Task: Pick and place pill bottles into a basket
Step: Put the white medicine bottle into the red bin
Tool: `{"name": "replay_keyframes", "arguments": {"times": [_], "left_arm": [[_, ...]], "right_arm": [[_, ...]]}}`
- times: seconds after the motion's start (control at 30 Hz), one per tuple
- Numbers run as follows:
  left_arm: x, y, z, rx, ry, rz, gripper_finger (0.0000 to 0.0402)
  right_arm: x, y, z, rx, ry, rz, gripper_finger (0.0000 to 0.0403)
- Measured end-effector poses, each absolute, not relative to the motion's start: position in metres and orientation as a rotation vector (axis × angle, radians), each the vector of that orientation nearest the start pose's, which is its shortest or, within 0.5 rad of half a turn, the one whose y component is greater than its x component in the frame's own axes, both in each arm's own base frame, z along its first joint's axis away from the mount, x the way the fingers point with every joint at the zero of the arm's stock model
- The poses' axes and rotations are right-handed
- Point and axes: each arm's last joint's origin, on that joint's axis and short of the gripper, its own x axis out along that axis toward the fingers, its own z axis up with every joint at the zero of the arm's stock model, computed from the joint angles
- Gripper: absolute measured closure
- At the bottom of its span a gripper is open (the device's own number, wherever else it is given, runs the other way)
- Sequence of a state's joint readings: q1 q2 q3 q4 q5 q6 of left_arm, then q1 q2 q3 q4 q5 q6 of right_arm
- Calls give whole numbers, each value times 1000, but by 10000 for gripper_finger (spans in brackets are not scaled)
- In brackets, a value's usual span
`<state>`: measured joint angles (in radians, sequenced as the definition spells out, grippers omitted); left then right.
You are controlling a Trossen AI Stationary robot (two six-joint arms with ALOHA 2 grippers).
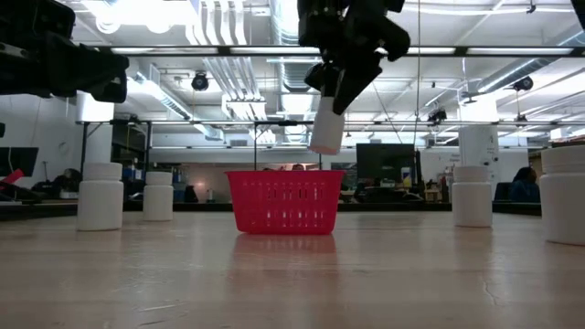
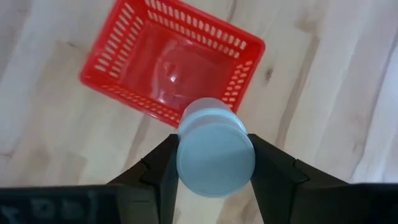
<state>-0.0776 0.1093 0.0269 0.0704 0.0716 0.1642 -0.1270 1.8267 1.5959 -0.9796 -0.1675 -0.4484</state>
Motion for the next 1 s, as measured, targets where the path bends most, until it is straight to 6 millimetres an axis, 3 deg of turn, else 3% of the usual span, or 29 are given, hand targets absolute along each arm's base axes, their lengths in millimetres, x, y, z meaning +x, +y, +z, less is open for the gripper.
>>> {"name": "replay_keyframes", "arguments": {"times": [0.23,0.83,1.0], "left_arm": [[103,-10,171,164,0,-150,400],[103,-10,170,164,6,-151,400],[103,-10,170,164,7,-151,400]], "right_arm": [[382,-33,253,-255,1196,307,256],[391,-26,254,-290,1125,314,256],[395,-26,243,-285,1149,321,256]]}}
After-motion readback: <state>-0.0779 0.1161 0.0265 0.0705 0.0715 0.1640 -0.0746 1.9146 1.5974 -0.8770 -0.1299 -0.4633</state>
